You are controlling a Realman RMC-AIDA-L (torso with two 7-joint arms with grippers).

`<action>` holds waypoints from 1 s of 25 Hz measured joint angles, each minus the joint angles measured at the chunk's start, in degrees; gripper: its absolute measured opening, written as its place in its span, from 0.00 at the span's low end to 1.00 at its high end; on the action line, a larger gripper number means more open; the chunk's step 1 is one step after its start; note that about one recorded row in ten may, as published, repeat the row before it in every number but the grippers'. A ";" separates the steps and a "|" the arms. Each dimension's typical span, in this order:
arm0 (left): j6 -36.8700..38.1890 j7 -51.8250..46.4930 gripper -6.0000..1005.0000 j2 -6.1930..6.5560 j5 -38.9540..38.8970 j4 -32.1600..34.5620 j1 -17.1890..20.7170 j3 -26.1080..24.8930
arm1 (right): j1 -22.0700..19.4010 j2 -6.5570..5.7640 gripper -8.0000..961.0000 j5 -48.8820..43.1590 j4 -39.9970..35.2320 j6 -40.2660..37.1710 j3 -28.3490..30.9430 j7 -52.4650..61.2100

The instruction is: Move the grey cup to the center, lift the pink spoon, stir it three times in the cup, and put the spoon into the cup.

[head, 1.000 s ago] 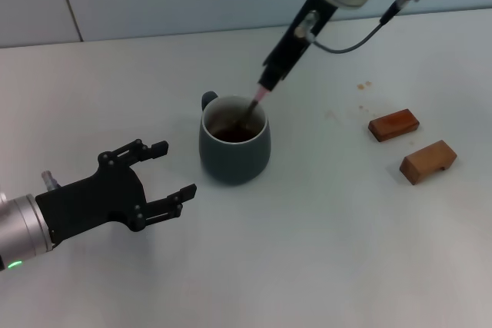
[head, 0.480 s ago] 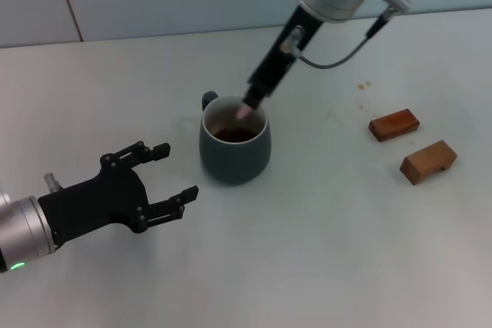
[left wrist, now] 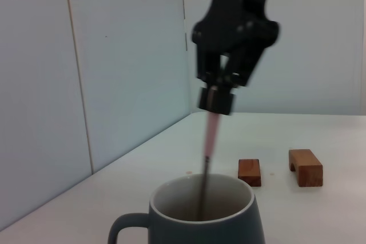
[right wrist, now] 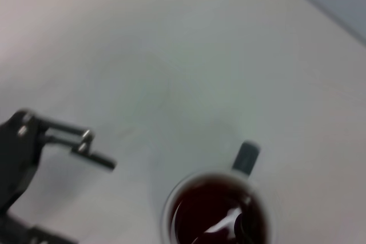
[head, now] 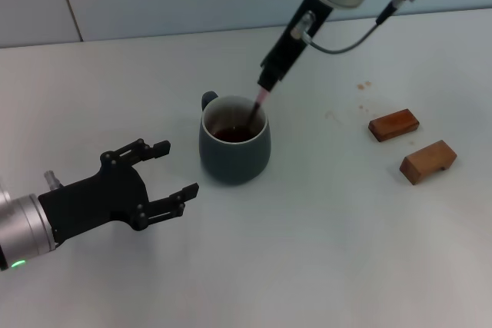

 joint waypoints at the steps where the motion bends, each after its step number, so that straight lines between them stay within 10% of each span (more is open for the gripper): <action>1: 0.00 0.00 0.80 0.00 0.00 0.00 -0.07 0.00 | 0.00 0.00 0.24 0.00 0.00 0.00 0.00 0.00; 9: -0.08 -0.25 0.80 0.00 -0.03 -0.10 -0.17 0.00 | -2.85 0.73 0.25 4.64 -5.97 -2.49 0.03 0.59; 18: -0.09 -0.54 0.80 0.07 -0.15 -0.11 -0.38 0.01 | -19.79 0.77 0.26 17.73 -26.18 -1.39 -2.33 -5.57; 25: -0.08 -0.63 0.80 0.09 -0.16 -0.05 -0.60 -0.06 | -39.88 0.83 0.71 29.91 -35.54 4.39 -2.20 -20.38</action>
